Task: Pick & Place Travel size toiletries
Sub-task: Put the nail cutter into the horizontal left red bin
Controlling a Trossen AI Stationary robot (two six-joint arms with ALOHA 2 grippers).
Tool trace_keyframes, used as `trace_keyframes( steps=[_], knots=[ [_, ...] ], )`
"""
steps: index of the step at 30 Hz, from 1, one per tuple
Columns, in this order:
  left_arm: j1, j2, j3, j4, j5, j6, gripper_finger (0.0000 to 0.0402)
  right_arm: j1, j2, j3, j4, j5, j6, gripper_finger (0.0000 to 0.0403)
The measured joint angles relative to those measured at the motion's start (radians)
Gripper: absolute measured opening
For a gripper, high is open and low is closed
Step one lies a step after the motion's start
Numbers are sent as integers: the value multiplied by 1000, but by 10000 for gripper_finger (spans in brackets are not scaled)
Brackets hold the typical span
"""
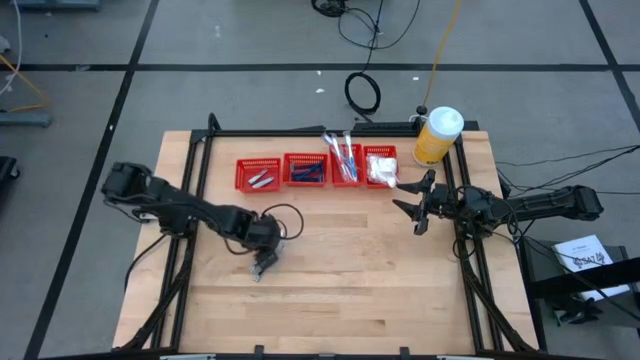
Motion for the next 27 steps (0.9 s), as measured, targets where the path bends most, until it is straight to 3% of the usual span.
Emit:
trace_keyframes(
  steps=[14, 20, 27],
  knots=[
    [109, 14, 0, -136, -109, 11, 253, 0, 0, 0, 6, -1, 0, 212],
    [133, 15, 36, -176, -87, 164, 253, 0, 0, 0, 3, -1, -1, 212],
    [128, 14, 162, -200, -155, 305, 253, 0, 0, 0, -1, -1, -2, 212]
  ],
)
